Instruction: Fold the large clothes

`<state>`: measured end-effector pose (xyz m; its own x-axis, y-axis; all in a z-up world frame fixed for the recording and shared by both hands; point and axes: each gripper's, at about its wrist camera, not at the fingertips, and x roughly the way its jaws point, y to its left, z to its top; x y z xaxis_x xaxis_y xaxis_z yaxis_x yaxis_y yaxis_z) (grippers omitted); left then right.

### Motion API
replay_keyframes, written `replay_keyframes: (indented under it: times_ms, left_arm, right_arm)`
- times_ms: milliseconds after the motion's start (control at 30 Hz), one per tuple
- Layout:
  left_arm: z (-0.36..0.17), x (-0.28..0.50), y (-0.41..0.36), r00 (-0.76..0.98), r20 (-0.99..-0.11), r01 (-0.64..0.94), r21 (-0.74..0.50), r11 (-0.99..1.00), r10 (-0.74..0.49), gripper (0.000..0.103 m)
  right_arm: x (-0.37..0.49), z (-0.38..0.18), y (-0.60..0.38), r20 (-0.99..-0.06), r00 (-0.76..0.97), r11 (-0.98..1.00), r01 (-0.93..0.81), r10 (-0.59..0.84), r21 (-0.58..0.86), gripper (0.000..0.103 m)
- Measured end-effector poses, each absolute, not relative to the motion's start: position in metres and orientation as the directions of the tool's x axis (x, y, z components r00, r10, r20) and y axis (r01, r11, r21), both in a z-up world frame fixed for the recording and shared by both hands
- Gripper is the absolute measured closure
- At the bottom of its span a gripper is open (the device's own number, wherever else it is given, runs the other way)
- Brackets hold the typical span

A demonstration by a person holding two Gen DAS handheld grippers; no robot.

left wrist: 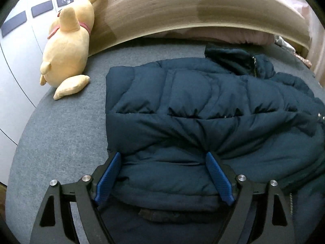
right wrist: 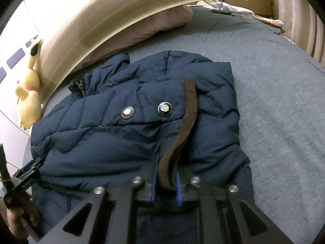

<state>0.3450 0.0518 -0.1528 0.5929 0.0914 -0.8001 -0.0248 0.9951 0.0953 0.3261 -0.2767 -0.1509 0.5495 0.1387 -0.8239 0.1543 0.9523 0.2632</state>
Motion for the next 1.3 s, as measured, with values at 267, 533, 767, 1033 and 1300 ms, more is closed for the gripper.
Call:
replay_keyframes:
  times_ms: [267, 533, 767, 1033, 1300]
  left_arm:
    - [-0.108, 0.326, 0.061, 0.697, -0.715, -0.046, 0.036, 0.998, 0.058, 0.017]
    - [-0.090, 0.343, 0.050, 0.708, -0.699, -0.069, 0.072, 0.995, 0.099, 0.016]
    - [-0.136, 0.361, 0.041, 0.629, -0.769, -0.059, 0.097, 0.994, 0.113, 0.016]
    - [-0.146, 0.362, 0.042, 0.630, -0.770, -0.057, 0.086, 0.995, 0.103, 0.013]
    - [-0.157, 0.366, 0.046, 0.611, -0.785, -0.077, 0.074, 0.994, 0.106, 0.004]
  right_arm:
    - [0.298, -0.096, -0.292, -0.771, 0.631, 0.960, 0.156, 0.084, 0.233, 0.008]
    - [0.321, -0.068, -0.252, -0.683, 0.725, 0.976, 0.074, 0.090, 0.207, 0.008]
    - [0.363, -0.127, -0.228, -0.765, 0.643, 0.994, 0.097, -0.029, 0.044, 0.008]
    - [0.366, -0.151, -0.228, -0.780, 0.622, 0.993, 0.121, -0.070, 0.008, 0.005]
    - [0.374, -0.159, -0.227, -0.794, 0.602, 0.992, 0.125, -0.087, -0.014, 0.003]
